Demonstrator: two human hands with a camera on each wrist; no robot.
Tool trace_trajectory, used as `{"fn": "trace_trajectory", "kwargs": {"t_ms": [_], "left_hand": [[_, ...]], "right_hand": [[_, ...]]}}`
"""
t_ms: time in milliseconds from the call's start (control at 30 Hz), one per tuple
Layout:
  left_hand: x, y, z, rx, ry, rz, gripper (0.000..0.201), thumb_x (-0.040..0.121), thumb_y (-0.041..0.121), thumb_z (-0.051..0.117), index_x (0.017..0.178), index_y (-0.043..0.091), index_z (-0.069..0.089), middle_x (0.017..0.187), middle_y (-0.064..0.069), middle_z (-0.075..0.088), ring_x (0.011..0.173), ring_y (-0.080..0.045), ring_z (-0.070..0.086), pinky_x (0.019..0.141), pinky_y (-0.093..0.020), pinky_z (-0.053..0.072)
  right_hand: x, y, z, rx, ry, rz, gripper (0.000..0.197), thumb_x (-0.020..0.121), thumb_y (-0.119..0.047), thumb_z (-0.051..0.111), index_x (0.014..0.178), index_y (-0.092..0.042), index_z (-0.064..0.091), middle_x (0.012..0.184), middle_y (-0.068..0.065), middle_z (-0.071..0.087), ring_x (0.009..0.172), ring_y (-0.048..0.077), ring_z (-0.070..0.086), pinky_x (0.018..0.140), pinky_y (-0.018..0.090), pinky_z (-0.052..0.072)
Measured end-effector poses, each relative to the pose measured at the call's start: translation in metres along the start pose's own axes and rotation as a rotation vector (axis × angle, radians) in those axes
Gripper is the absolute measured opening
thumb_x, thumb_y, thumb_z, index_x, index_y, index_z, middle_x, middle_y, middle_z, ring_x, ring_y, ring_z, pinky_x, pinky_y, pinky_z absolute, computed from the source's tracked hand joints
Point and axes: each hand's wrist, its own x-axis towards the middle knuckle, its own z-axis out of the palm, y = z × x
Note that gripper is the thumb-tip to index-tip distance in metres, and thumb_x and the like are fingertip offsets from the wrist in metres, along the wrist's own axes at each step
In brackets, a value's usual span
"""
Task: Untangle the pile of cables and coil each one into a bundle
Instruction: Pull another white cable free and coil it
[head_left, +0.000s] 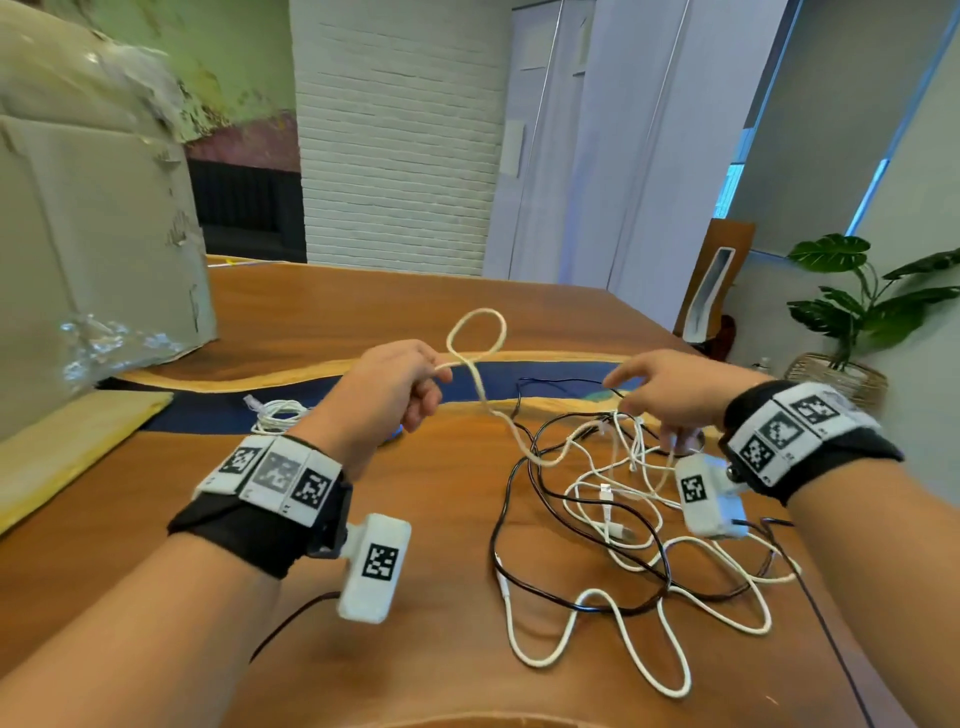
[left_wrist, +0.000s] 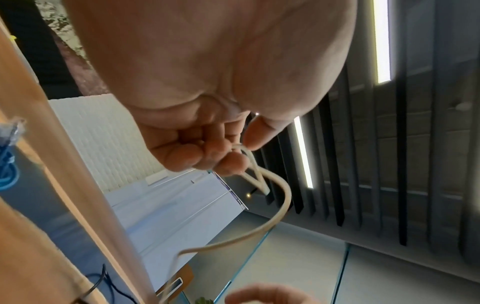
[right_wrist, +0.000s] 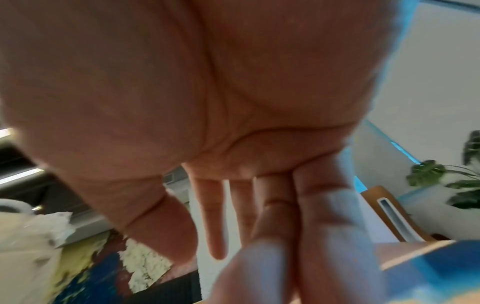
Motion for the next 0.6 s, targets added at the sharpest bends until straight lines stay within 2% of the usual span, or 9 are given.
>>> {"fn": "trace_trajectory", "kwargs": {"t_ms": [67, 133, 200, 267, 333, 367, 467, 533, 600], "left_hand": [[-0.001, 0.004, 0.003, 0.120, 0.004, -0.002, 0.025, 0.095, 0.003, 0.041, 0.084, 0.011, 0.063, 0.059, -0.004, 0.058, 0.052, -0.019, 0.041, 0.054, -0.032, 0.031], [-0.001, 0.006, 0.007, 0.239, 0.002, 0.034, 0.026, 0.098, 0.008, 0.046, 0.085, 0.017, 0.067, 0.060, 0.002, 0.060, 0.053, -0.015, 0.044, 0.051, -0.032, 0.035], [-0.001, 0.006, 0.010, 0.303, 0.034, 0.100, 0.023, 0.099, 0.017, 0.054, 0.086, 0.024, 0.070, 0.063, 0.002, 0.063, 0.055, -0.015, 0.053, 0.052, -0.039, 0.044], [-0.003, 0.007, 0.009, 0.323, 0.072, 0.179, 0.015, 0.098, 0.022, 0.062, 0.087, 0.027, 0.071, 0.071, -0.004, 0.068, 0.065, -0.022, 0.063, 0.064, -0.044, 0.053], [-0.008, 0.009, 0.005, 0.361, 0.039, 0.222, 0.010, 0.095, 0.025, 0.066, 0.088, 0.027, 0.073, 0.076, -0.006, 0.070, 0.064, -0.017, 0.061, 0.062, -0.036, 0.051], [-0.010, 0.009, 0.002, 0.386, -0.015, 0.215, 0.010, 0.095, 0.026, 0.066, 0.089, 0.027, 0.074, 0.076, -0.004, 0.069, 0.063, -0.012, 0.058, 0.060, -0.031, 0.047], [-0.017, 0.004, -0.010, 0.596, -0.183, 0.136, 0.015, 0.092, 0.035, 0.066, 0.083, 0.029, 0.076, 0.071, 0.007, 0.068, 0.062, -0.009, 0.056, 0.058, -0.026, 0.044], [-0.018, -0.001, -0.016, 0.770, -0.175, 0.121, 0.030, 0.095, 0.045, 0.062, 0.074, 0.029, 0.075, 0.075, 0.005, 0.068, 0.067, -0.013, 0.060, 0.064, -0.032, 0.047], [-0.017, -0.003, -0.020, 0.779, -0.113, 0.147, 0.048, 0.101, 0.050, 0.051, 0.064, 0.026, 0.071, 0.078, 0.003, 0.066, 0.070, -0.016, 0.062, 0.068, -0.036, 0.048]], "right_hand": [[-0.003, -0.015, 0.011, -0.039, 0.174, -0.162, 0.025, 0.099, -0.026, 0.060, 0.123, -0.030, 0.064, 0.114, 0.000, 0.072, 0.077, 0.021, 0.075, 0.063, 0.035, 0.059], [-0.012, -0.037, 0.024, 0.218, 0.252, -0.329, 0.020, 0.100, -0.037, 0.061, 0.114, -0.026, 0.070, 0.107, -0.004, 0.075, 0.090, 0.016, 0.072, 0.074, 0.031, 0.054], [-0.025, -0.062, 0.038, 0.600, 0.051, -0.406, 0.029, 0.103, -0.039, 0.057, 0.123, -0.021, 0.063, 0.102, 0.007, 0.078, 0.091, 0.024, 0.073, 0.082, 0.036, 0.057], [-0.033, -0.077, 0.055, 0.810, -0.137, -0.437, 0.041, 0.101, -0.031, 0.061, 0.138, -0.020, 0.046, 0.097, 0.017, 0.077, 0.089, 0.029, 0.074, 0.086, 0.036, 0.060], [-0.033, -0.083, 0.070, 0.872, -0.151, -0.481, 0.057, 0.097, -0.013, 0.068, 0.144, -0.025, 0.038, 0.085, 0.015, 0.074, 0.079, 0.028, 0.074, 0.083, 0.038, 0.061], [-0.032, -0.085, 0.074, 0.915, -0.134, -0.491, 0.055, 0.097, -0.006, 0.066, 0.143, -0.022, 0.042, 0.080, 0.015, 0.070, 0.072, 0.027, 0.072, 0.081, 0.042, 0.061], [-0.029, -0.084, 0.069, 1.099, -0.060, -0.469, 0.020, 0.102, -0.002, 0.055, 0.121, -0.005, 0.062, 0.075, 0.014, 0.061, 0.051, 0.021, 0.058, 0.073, 0.047, 0.062], [-0.027, -0.080, 0.061, 1.206, 0.008, -0.429, 0.016, 0.105, -0.006, 0.051, 0.107, -0.005, 0.067, 0.073, 0.010, 0.063, 0.061, 0.023, 0.062, 0.078, 0.048, 0.059], [-0.025, -0.075, 0.055, 1.324, 0.019, -0.415, 0.021, 0.107, -0.009, 0.046, 0.105, -0.009, 0.066, 0.074, 0.007, 0.065, 0.077, 0.025, 0.066, 0.083, 0.049, 0.058]]}}
